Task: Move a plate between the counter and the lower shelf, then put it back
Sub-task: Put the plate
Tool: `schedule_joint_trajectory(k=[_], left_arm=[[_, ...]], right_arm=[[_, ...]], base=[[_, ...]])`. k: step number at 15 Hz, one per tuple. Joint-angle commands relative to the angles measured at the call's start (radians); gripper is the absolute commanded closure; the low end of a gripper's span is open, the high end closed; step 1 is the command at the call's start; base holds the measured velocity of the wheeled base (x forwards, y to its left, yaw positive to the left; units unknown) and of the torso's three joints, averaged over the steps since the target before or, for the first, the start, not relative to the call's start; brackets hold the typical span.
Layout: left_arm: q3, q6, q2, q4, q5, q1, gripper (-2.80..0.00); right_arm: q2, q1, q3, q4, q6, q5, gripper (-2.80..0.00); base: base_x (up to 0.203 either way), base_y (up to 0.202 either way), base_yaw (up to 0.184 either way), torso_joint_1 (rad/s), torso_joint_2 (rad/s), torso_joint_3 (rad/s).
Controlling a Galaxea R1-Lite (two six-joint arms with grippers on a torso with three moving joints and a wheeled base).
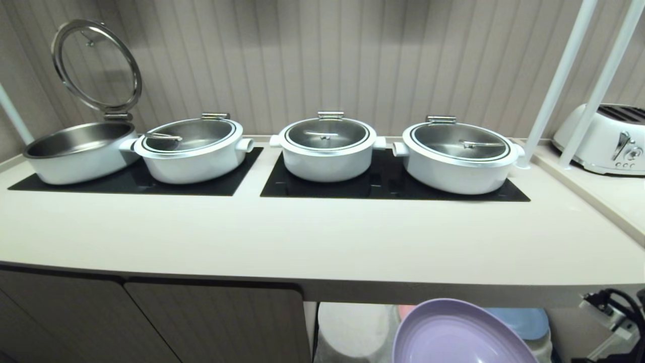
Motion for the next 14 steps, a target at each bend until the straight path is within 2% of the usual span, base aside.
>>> schedule_joint_trajectory(k=[1, 9, 14], left_arm=[[0.000, -0.001, 0.001, 0.000, 0.000, 0.000, 0.00], [0.000, -0.001, 0.001, 0.000, 0.000, 0.000, 0.00], [0.000, -0.001, 0.001, 0.000, 0.000, 0.000, 0.00]], right_arm=[[0.002, 0.000, -0.002, 0.000, 0.003, 0.002, 0.00], [-0.003, -0.004, -0.001, 0.002, 0.003, 0.002, 0.00], [-0.009, -0.023, 0.004, 0.002, 0.008, 0.002, 0.00]], base=[[0.000, 0.000, 0.000, 0.153, -0.31, -0.154], [0.000, 0.000, 0.000, 0.156, -0.31, -0.162], [0.000, 0.000, 0.000, 0.000, 0.00, 0.000]])
